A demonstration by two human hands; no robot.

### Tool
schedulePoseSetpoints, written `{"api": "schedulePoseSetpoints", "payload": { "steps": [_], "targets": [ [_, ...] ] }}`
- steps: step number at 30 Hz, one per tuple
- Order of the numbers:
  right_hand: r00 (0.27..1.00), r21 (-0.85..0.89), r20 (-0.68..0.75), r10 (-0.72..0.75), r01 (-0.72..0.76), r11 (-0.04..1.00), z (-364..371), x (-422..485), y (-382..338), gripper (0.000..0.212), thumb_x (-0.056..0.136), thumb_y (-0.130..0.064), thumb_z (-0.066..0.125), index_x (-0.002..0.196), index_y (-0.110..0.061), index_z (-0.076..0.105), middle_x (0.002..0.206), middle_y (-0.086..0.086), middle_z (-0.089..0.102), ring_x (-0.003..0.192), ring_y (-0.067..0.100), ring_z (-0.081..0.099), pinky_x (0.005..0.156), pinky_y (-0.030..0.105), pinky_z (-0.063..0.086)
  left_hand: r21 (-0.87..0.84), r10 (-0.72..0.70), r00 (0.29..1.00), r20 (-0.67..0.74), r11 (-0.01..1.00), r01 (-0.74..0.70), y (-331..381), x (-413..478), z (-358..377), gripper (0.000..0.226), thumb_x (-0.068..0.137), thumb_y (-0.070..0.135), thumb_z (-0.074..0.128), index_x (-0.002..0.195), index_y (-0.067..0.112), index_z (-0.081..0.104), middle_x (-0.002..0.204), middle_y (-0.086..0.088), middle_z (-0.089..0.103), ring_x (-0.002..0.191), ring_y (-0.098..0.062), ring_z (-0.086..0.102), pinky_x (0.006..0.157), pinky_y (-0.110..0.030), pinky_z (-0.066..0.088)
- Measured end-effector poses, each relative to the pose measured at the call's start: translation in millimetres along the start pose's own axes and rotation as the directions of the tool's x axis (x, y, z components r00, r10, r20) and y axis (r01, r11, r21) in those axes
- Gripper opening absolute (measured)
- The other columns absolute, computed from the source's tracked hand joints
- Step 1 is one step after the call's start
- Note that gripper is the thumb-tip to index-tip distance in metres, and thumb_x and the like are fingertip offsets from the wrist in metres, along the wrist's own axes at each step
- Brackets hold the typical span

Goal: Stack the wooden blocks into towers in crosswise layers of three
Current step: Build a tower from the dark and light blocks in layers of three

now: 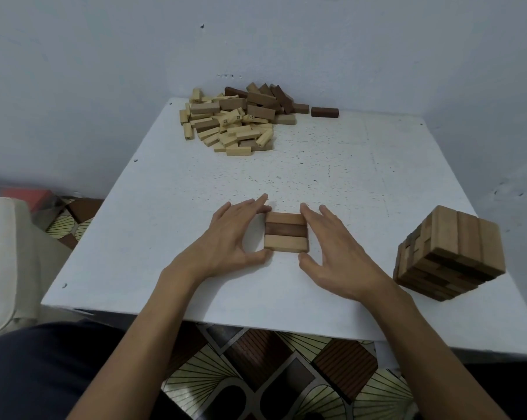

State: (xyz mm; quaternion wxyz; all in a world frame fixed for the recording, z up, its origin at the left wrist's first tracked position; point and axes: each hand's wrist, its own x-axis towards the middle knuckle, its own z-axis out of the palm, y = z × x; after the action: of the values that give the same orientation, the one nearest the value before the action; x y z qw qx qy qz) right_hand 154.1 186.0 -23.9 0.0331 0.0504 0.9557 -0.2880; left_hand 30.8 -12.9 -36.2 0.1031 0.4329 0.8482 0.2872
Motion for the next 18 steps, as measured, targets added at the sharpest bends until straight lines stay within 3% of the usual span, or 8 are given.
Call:
{"api": "schedulePoseSetpoints", "payload": {
  "steps": [6,13,15,18],
  "targets": [
    [0.998,0.046,-0.066,-0.003,0.006,0.999,4,1,3,0.075,0.095,-0.029,0.056,0.157,-0.027,0.014,0.161,-0.009,0.02,0.149,0.003,0.001,0.116,0.026,0.012,-0.043,0.001,1.0,-0.016,0.999,-0.002,3,1,-1,0.099,0.074,0.061,0.05,0.157,0.022,0.015,0.144,0.012,0.048,0.138,-0.004,0.032,0.121,-0.028,0.004],
    [0.994,0.039,-0.111,-0.026,0.03,0.999,-4,-4,-4,0.079,0.09,-0.027,0.061,0.156,-0.024,0.018,0.151,-0.003,0.032,0.143,0.005,0.013,0.109,0.025,0.026,-0.055,0.014,0.999,-0.033,0.998,-0.016,7,-2,-5,0.101,0.073,0.06,0.054,0.158,0.022,0.014,0.141,0.011,0.049,0.127,-0.001,0.034,0.118,-0.028,0.013],
    [0.992,0.041,-0.124,-0.036,0.041,0.998,-11,-9,-9,0.08,0.09,-0.026,0.062,0.156,-0.023,0.018,0.149,-0.003,0.033,0.142,0.004,0.014,0.106,0.021,0.024,-0.063,0.01,0.999,-0.036,0.998,-0.012,12,-3,-10,0.102,0.072,0.06,0.055,0.158,0.025,0.012,0.141,0.015,0.048,0.122,0.004,0.03,0.113,-0.019,0.013],
    [0.987,0.032,-0.156,-0.049,0.054,0.998,-23,-16,-18,0.081,0.089,-0.026,0.062,0.157,-0.023,0.017,0.149,-0.002,0.033,0.142,0.006,0.014,0.105,0.022,0.025,-0.079,0.009,0.999,-0.052,0.997,-0.013,23,-2,-20,0.101,0.073,0.056,0.059,0.158,0.032,0.009,0.136,0.025,0.043,0.121,0.001,0.031,0.107,-0.022,0.017]
  ]
}}
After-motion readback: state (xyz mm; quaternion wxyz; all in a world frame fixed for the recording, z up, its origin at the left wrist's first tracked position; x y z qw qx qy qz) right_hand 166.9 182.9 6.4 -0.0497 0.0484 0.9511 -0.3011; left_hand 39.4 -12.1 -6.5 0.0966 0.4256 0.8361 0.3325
